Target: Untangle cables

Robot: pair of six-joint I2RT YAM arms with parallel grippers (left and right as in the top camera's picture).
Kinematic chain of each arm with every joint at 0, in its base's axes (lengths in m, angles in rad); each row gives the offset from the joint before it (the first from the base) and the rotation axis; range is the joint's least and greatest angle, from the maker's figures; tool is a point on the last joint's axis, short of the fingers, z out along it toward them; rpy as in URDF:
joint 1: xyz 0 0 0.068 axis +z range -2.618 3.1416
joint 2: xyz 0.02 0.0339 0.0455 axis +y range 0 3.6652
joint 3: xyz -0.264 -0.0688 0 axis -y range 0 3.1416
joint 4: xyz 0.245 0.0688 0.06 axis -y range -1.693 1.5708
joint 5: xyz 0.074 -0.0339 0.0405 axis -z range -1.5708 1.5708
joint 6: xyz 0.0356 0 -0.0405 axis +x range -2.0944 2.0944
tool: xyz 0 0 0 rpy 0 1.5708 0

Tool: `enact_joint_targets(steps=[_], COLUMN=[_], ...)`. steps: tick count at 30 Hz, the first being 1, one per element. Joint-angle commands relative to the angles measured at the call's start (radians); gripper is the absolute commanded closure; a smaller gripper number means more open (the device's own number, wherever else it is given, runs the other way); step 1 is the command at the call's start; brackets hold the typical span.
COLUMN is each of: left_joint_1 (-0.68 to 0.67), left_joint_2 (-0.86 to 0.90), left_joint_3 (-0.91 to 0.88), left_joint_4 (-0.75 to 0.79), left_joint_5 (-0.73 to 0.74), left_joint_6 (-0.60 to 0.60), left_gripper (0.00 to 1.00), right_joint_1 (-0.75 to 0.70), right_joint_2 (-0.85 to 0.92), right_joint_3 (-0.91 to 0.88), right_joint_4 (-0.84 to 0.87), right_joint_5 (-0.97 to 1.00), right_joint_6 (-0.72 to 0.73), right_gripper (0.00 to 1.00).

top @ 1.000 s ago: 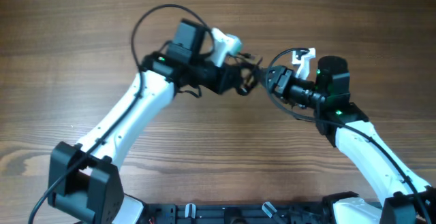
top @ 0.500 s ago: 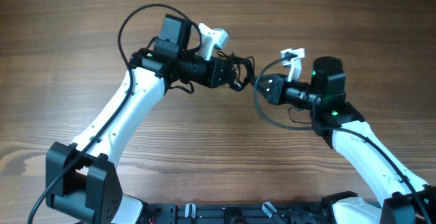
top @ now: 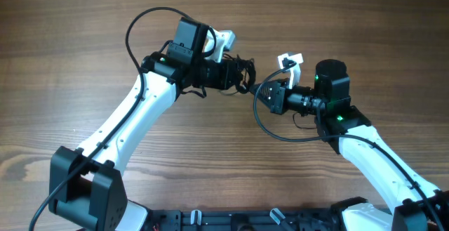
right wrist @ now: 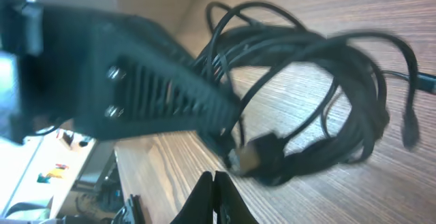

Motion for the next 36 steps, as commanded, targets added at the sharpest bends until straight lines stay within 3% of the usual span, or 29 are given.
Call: enact_joint_targets(steps=[1, 9, 14, 18, 24, 32, 36], left_joint_1=[-0.006, -0.079, -0.127, -0.129, -0.134, -0.109, -0.057], left_joint_2=[-0.033, -0.033, -0.034, -0.034, -0.034, -0.034, -0.034], left_joint_3=[0.005, 0.005, 0.005, 0.005, 0.005, 0.005, 0.005], left_joint_4=[0.032, 0.065, 0.066, 0.066, 0.066, 0.049, 0.027], left_joint_5=[-0.067, -0.063, -0.062, 0.044, 0.282, 0.160, 0.089], left_joint_6=[-0.089, -0.089, -0.088, -0.061, 0.078, 0.074, 0.073], left_gripper=[0.96, 0.96, 0.96, 0.96, 0.96, 0.96, 0.96], right_joint_1=[0.006, 0.006, 0.005, 0.005, 0.005, -0.009, -0.062], right_joint_2=[0.013, 0.013, 0.013, 0.013, 0.013, 0.011, 0.006], right_joint_3=[0.016, 0.016, 0.016, 0.016, 0.016, 0.016, 0.016], right_joint_4=[0.000, -0.046, -0.141, -0.188, -0.107, -0.137, -0.152], right_joint_5=[-0.036, 0.075, 0.312, 0.471, 0.422, 0.372, 0.207], right_joint_6=[-0.017, 0.000, 0.075, 0.113, 0.114, 0.109, 0.064], right_gripper=[0.96, 0.96, 0.96, 0.96, 0.96, 0.96, 0.96])
